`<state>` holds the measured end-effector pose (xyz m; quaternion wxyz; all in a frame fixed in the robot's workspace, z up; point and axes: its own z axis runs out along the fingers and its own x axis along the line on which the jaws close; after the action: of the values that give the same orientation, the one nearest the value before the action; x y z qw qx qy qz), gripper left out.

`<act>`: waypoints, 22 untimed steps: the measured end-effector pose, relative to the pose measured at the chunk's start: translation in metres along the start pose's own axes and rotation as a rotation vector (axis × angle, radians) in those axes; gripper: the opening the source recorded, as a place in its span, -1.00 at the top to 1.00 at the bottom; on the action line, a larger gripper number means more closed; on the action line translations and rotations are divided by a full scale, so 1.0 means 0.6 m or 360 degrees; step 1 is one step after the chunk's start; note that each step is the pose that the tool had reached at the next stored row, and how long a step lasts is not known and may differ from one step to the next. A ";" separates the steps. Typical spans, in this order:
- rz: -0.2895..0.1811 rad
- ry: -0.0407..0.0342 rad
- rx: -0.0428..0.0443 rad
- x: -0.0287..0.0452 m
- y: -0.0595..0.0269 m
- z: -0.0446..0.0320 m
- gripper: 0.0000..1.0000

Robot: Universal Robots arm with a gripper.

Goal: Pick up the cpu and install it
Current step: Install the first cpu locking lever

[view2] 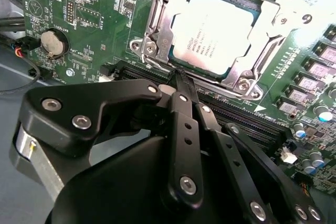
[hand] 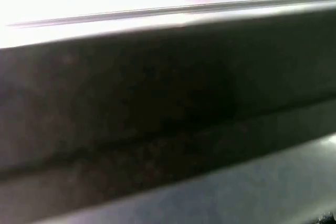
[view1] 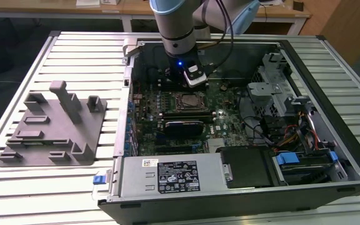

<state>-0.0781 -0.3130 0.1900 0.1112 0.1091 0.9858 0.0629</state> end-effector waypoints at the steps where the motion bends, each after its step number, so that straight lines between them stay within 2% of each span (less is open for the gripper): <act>1: 0.0000 0.0000 0.0000 0.000 0.000 0.000 0.79; 4: 0.0000 0.0001 -0.0004 0.000 0.000 0.000 0.79; 6: 0.0007 0.0007 -0.0031 0.000 0.000 0.000 0.79; 8: 0.0010 0.0010 -0.0045 0.000 0.000 0.000 0.79; 13: 0.0011 0.0009 -0.0049 -0.001 0.001 -0.003 0.79; 19: 0.0011 0.0010 -0.0047 -0.005 0.004 -0.024 0.79; 22: 0.0011 0.0010 -0.0047 -0.007 0.005 -0.031 0.79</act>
<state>-0.0780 -0.3130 0.2091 0.1096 0.1106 0.9847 0.0781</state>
